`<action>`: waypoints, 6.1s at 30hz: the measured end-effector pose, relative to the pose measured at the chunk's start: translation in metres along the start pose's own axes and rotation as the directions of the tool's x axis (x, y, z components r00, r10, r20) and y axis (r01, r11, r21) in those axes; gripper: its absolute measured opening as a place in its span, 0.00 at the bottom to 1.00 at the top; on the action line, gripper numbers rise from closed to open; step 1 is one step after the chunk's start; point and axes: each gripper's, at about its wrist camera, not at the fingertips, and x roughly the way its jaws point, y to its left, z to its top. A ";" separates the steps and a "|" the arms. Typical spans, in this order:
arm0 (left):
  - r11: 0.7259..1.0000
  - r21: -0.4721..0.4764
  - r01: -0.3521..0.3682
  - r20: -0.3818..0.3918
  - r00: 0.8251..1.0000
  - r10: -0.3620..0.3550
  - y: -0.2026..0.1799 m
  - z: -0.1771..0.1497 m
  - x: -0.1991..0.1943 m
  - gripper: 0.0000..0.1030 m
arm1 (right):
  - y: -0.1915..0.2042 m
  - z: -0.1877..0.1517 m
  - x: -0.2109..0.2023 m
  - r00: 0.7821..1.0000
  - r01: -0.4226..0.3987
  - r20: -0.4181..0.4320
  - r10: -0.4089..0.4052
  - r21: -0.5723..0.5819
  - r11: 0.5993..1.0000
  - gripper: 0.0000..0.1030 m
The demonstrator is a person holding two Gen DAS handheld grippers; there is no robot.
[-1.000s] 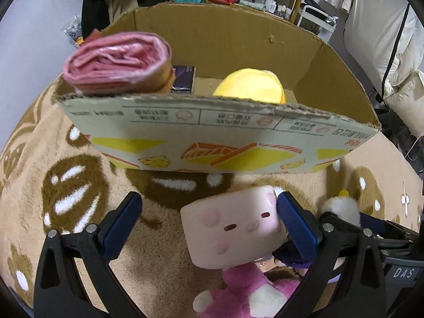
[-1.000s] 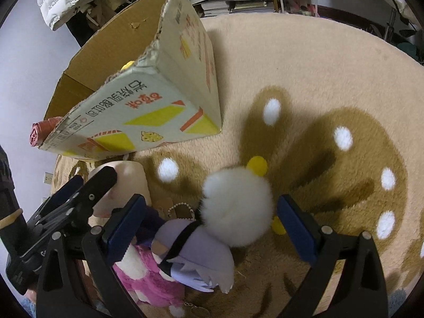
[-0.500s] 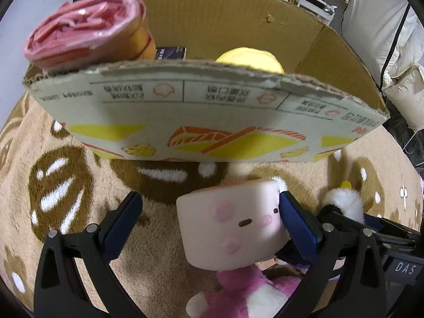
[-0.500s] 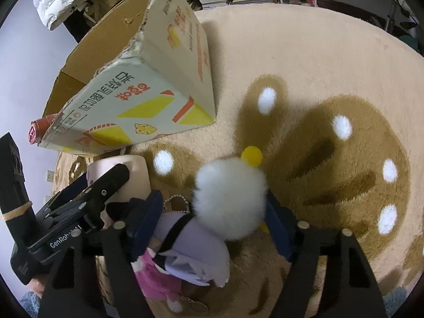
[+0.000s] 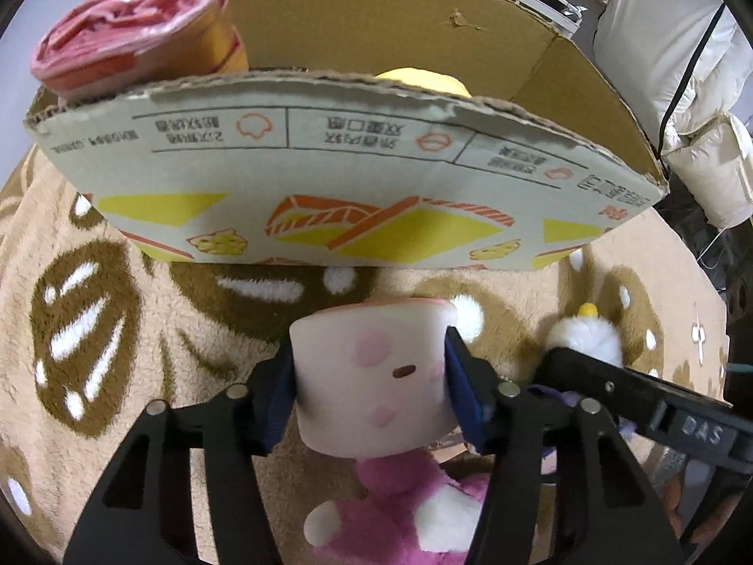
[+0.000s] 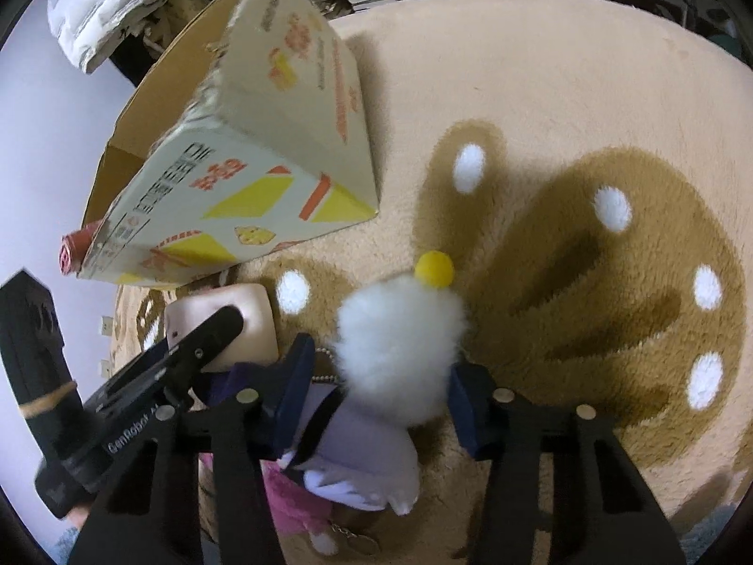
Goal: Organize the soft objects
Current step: 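Close the left tool on the pink tofu plush while the right tool grips the white fluffy plush, then carry both plushes over the box and open both tools to drop them, then lower the left tool to the pink bear while the right tool approaches the purple-haired doll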
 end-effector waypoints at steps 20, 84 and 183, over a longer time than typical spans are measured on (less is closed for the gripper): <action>0.996 -0.041 -0.085 0.128 0.988 0.089 0.009 -0.030 -0.065 0.45 | 0.016 0.008 -0.025 0.989 -0.036 0.140 0.046 -0.072 0.997 0.33; 0.952 0.153 -0.265 0.537 0.831 0.144 -0.024 0.058 -0.146 0.46 | 0.118 0.052 -0.095 0.803 -0.084 0.503 0.320 -0.436 0.896 0.34; 0.992 -0.061 -0.113 0.013 0.993 0.114 -0.004 -0.057 -0.056 0.99 | 0.048 -0.009 -0.036 0.987 0.001 0.160 0.031 -0.198 0.980 1.00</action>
